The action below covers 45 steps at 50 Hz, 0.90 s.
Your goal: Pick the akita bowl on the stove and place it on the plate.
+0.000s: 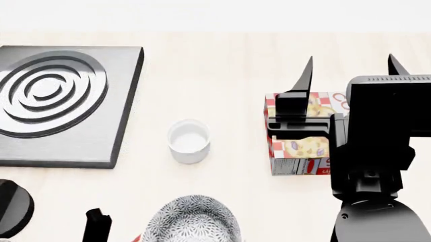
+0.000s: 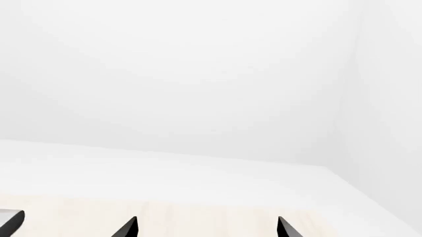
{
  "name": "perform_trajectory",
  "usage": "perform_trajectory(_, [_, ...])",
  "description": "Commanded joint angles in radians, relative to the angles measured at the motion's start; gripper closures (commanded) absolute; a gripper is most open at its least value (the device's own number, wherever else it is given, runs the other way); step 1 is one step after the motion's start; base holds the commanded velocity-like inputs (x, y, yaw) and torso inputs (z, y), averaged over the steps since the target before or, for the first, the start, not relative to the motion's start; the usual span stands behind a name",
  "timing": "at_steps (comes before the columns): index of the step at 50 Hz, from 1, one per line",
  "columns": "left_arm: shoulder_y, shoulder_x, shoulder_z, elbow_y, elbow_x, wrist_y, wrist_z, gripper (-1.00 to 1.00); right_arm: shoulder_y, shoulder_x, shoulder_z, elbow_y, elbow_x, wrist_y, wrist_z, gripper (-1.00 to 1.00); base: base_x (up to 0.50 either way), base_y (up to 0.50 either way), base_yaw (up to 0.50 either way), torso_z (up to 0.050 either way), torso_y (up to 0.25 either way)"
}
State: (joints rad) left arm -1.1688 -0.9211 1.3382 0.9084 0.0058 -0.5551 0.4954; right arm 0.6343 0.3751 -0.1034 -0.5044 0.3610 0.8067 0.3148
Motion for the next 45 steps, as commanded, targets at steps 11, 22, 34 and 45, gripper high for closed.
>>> perform_trajectory(11, [0.05, -0.035, 0.036, -0.048, 0.051, 0.037, -0.033, 1.0, -0.002, 0.002, -0.004, 0.012, 0.001, -0.016, 0.002, -1.0, 0.0, 0.0, 0.0, 0.0, 0.0])
perform_trajectory(22, [0.057, -0.022, 0.05, -0.085, 0.077, 0.05, -0.042, 1.0, 0.003, 0.004, -0.003, -0.003, 0.01, 0.004, 0.009, -1.0, 0.0, 0.0, 0.0, 0.0, 0.001])
perform_trajectory(34, [0.067, -0.01, 0.059, -0.109, 0.09, 0.054, -0.05, 1.0, 0.003, 0.006, -0.004, -0.003, 0.013, 0.003, 0.011, -1.0, 0.0, 0.0, 0.0, 0.0, 0.0])
perform_trajectory(45, [0.088, -0.008, 0.077, -0.122, 0.108, 0.062, -0.063, 1.0, 0.003, 0.007, -0.006, -0.002, 0.015, 0.001, 0.013, -1.0, 0.0, 0.0, 0.0, 0.0, 0.0])
